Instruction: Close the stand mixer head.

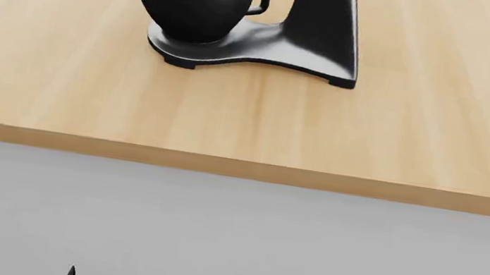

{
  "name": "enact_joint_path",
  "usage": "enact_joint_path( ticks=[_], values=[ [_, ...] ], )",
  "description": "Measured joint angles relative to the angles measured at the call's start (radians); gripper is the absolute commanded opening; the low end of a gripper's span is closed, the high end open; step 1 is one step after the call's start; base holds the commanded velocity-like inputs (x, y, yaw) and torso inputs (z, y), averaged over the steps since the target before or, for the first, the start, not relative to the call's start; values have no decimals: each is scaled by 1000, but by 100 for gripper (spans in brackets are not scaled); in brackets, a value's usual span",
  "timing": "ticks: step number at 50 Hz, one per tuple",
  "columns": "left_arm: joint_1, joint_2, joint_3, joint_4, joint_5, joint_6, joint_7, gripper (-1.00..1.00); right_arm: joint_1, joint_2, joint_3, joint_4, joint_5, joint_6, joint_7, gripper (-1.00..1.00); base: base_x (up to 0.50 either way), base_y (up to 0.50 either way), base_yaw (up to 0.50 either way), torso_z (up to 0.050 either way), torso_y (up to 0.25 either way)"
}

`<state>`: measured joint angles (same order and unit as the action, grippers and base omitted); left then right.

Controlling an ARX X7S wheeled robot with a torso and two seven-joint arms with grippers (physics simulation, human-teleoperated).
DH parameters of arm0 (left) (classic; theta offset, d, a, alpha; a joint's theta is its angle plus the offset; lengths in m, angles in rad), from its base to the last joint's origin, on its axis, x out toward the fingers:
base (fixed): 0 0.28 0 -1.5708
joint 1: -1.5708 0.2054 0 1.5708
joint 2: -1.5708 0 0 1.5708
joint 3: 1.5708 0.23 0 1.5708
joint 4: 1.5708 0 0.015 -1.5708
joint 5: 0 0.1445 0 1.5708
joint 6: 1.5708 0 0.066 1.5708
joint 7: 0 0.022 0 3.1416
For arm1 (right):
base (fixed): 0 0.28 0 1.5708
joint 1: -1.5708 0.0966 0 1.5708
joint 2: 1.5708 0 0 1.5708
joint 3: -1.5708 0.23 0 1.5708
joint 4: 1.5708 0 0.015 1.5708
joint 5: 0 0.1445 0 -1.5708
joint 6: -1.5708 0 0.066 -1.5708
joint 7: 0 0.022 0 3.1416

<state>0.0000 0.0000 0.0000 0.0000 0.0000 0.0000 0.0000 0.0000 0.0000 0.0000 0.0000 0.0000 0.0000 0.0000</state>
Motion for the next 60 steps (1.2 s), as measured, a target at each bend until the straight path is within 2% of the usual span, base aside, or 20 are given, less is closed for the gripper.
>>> enact_joint_path(
  ticks=[10, 16, 33, 40, 50, 60],
  values=[
    [12, -22, 30, 16, -26, 0, -27, 100, 2, 45, -54, -5, 67, -1, 45, 100, 0, 0, 0, 0, 0],
    [26, -41, 46, 38, -39, 27, -37, 100, -3, 61, -64, -15, 91, 1, 69, 100, 0, 0, 0, 37, 0],
    [110, -68, 83, 190, -28, 15, -60, 100, -140, 67, -94, -92, 110, -110, 104, 100, 0, 0, 0, -6, 0],
    [103, -93, 109, 299, -3, -28, -71, 100, -124, 98, -101, -274, 144, 14, 122, 100, 0, 0, 0, 50, 0],
    [17, -111, 116, 518, 23, -191, -97, 100, -14, 140, -83, -566, 232, 264, 155, 100, 0, 0, 0, 50, 0],
    [-61, -130, 111, 643, 30, -304, -114, 100, 86, 172, -59, -712, 309, 438, 179, 100, 0, 0, 0, 50, 0]
  ],
)
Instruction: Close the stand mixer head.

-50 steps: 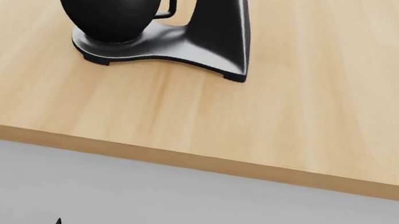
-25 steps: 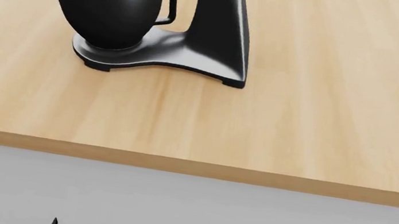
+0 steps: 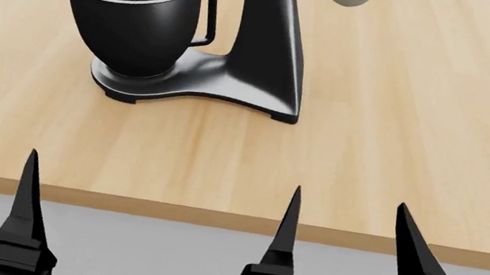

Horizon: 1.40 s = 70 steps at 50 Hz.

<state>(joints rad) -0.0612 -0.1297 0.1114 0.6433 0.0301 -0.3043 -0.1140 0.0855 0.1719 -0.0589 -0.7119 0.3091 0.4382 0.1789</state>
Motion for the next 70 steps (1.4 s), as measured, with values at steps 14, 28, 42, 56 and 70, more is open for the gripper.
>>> enact_joint_path(
  ticks=[14, 28, 42, 56, 70],
  values=[
    [-39, -22, -8, 48, -10, -42, -19, 100, 20, 56, -18, -53, -38, 16, 6, 100, 90, 157, 0, 32, 0],
    [-99, -55, -47, 81, -24, -126, -32, 100, 132, 121, 41, -145, 6, 197, 24, 100, 386, 340, 0, 0, 0],
    [-148, -71, -70, 90, -18, -191, -62, 100, 196, 162, 130, -163, 73, 294, 18, 100, 486, -156, 0, 0, 0],
    [-170, -79, -78, 127, -23, -239, -80, 100, 211, 182, 187, -187, 117, 352, 26, 100, 398, -330, 0, 0, 0],
    [-180, -87, -104, 150, -43, -269, -89, 100, 309, 174, 257, -167, 214, 525, 72, 100, 22, -5, 0, 0, 0]
  ],
)
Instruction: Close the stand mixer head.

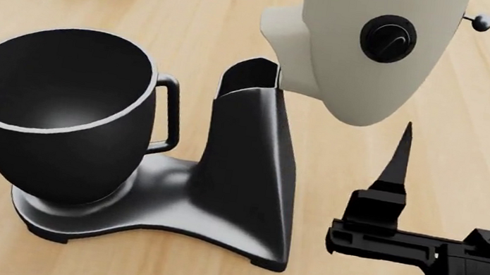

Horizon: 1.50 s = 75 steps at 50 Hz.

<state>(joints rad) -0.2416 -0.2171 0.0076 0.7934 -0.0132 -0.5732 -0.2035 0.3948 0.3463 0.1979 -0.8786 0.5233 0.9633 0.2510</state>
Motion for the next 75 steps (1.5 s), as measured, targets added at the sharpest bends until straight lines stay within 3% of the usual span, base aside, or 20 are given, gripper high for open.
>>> enact_joint_path(
  ticks=[17, 28, 49, 57, 68, 75],
  values=[
    [-26, -17, -20, 40, -17, -51, -7, 100, 317, 53, 104, 62, 138, 344, 87, 100, 0, 0, 0, 0, 0],
    [-24, -25, -30, 46, -27, -52, -12, 100, 421, 89, 85, 123, 147, 415, 118, 100, 0, 0, 0, 0, 0],
    [-14, -35, -46, 48, -48, -42, -21, 100, 605, 90, -196, 384, 106, 414, 110, 100, 0, 0, 0, 0, 0],
    [-4, -38, -52, 44, -56, -32, -24, 100, 637, 102, -295, 370, 73, 434, 129, 100, 21, 2, 12, 0, 0],
    [-3, -44, -58, 40, -64, -30, -28, 100, 748, 100, -402, 346, -13, 608, 84, 100, 20, 5, 18, 0, 0],
    [-6, -48, -60, 39, -69, -32, -31, 100, 787, 117, -467, 358, -30, 608, 40, 100, 35, 7, 29, 0, 0]
  ],
)
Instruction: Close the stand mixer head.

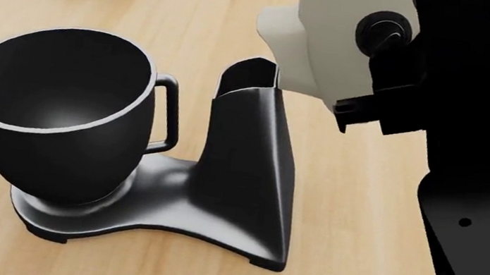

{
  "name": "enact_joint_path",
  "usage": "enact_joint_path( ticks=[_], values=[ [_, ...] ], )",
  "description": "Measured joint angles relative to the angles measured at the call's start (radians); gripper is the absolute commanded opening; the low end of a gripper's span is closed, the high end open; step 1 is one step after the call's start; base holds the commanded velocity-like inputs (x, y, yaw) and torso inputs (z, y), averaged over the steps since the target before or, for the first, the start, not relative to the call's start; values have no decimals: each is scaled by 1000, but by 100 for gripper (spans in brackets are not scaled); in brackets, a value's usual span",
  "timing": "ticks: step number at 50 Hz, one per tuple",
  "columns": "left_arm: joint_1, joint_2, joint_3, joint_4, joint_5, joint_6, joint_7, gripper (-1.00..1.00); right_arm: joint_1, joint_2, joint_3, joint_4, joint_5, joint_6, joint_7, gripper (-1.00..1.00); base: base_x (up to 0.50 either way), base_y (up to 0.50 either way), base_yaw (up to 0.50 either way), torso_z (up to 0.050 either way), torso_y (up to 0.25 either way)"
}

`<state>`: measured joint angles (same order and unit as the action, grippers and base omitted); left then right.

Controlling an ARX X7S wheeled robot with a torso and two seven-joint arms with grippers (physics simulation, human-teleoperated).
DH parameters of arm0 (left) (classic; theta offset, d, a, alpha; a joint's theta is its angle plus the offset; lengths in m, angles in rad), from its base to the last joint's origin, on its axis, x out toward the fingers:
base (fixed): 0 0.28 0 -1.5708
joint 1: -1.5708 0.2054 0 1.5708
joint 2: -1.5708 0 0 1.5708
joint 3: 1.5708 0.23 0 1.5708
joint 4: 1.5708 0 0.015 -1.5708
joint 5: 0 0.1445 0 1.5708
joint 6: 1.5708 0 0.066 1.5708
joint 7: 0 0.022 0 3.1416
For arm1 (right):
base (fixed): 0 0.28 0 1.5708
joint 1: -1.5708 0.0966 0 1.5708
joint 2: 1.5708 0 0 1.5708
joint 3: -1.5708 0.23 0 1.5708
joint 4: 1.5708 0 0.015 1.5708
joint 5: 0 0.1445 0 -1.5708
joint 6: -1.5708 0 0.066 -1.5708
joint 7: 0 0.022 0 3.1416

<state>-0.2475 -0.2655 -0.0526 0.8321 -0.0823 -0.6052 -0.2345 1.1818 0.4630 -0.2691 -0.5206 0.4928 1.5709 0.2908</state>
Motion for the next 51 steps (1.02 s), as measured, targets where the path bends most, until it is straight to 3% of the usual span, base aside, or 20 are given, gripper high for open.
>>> enact_joint_path(
  ticks=[15, 23, 29, 39, 51],
  values=[
    [6, -11, -49, 19, -31, -11, 1, 100, 219, -89, -82, 118, -4, 0, -175, 100, 30, 11, 34, 0, 0],
    [27, -9, -99, 22, -63, 5, 8, 100, 368, -224, -207, 400, 80, -95, -336, 100, 17, 11, 19, 0, 0],
    [46, -3, -131, 14, -88, 30, 16, 100, 493, -238, -411, 504, 193, -116, -356, 100, 18, 12, 20, 0, 0],
    [70, -2, -167, -1, -110, 62, 23, 100, 709, -263, -906, 395, 113, -104, -313, 100, 30, 15, 31, 0, 0],
    [74, -5, -169, -7, -116, 72, 18, 100, 812, -334, -1156, 362, 66, -66, -291, 100, 24, 15, 21, 0, 0]
  ],
)
